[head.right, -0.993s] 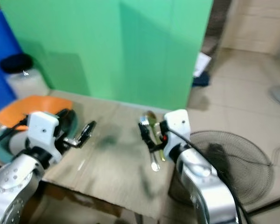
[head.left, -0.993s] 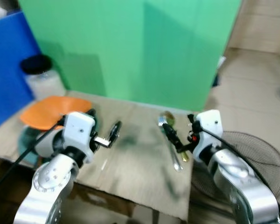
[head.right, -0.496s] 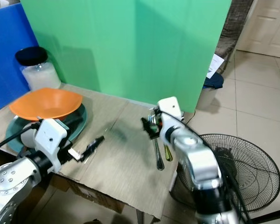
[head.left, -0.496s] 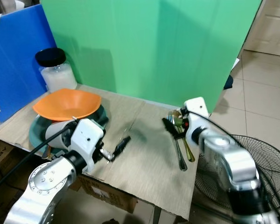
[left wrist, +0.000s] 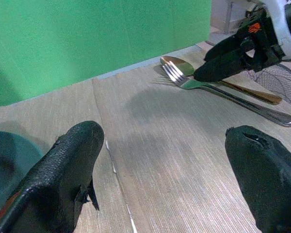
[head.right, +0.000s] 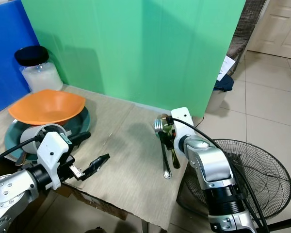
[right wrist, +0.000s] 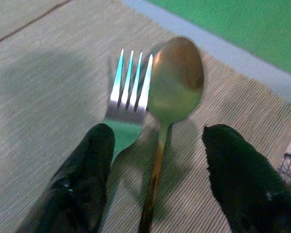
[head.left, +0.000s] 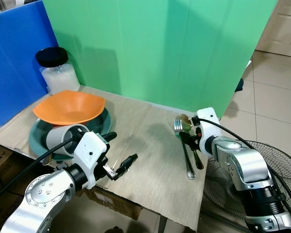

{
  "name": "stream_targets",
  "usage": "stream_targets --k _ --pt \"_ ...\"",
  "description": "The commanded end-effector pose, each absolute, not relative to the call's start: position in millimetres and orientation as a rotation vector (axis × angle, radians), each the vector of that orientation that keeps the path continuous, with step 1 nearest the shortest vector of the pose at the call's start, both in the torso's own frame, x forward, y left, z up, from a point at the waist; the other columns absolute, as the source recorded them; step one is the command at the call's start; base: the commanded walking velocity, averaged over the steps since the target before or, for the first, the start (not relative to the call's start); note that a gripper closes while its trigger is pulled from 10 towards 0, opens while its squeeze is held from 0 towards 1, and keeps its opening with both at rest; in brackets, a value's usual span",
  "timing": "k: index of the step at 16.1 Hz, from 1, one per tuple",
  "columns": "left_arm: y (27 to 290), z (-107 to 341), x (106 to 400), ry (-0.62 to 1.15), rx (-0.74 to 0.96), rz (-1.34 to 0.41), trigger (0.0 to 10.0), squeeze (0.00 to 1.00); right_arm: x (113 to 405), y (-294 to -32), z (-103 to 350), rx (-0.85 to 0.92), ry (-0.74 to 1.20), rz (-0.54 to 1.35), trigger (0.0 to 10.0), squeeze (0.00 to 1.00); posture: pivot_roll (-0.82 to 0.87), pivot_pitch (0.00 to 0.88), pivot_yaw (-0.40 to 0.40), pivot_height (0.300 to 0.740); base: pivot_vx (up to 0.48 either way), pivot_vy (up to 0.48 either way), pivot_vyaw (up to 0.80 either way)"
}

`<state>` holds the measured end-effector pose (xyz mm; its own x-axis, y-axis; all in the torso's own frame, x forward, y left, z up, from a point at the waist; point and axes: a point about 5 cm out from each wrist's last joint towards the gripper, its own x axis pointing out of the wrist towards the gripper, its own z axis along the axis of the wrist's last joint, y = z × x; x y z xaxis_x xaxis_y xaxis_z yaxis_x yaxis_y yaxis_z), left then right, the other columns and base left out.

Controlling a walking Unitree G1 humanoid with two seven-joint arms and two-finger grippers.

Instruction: Setting the table

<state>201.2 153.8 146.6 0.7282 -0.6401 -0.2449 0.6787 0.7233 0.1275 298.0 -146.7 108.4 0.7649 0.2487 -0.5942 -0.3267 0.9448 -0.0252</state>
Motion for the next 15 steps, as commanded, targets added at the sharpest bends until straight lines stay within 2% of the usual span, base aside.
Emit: stream_targets --k 1,2,3,15 --pt "156.5 149.0 200.1 0.184 0.222 -0.736 10.0 0.0 297.3 -148.1 111.9 -0.119 0.632 0.318 2.7 0.0 0.17 0.0 0.013 0.74 0.0 0.0 0.0" --pt "156.3 149.1 200.0 0.184 0.222 -0.738 10.0 0.0 296.6 -149.0 111.3 -0.119 0.64 0.315 2.0 0.0 0.17 0.0 0.017 0.74 0.0 0.0 0.0" --pt "155.4 149.1 199.7 0.184 0.22 -0.745 10.0 0.0 294.8 -150.1 109.9 -0.109 0.657 0.314 0.0 0.0 0.17 0.0 0.016 0.74 0.0 0.0 0.0" --pt "148.6 148.7 190.4 0.213 0.179 -0.86 10.0 0.0 290.9 -146.4 108.1 -0.093 0.705 0.331 0.0 0.0 0.16 0.0 0.021 0.74 0.0 0.0 0.0"
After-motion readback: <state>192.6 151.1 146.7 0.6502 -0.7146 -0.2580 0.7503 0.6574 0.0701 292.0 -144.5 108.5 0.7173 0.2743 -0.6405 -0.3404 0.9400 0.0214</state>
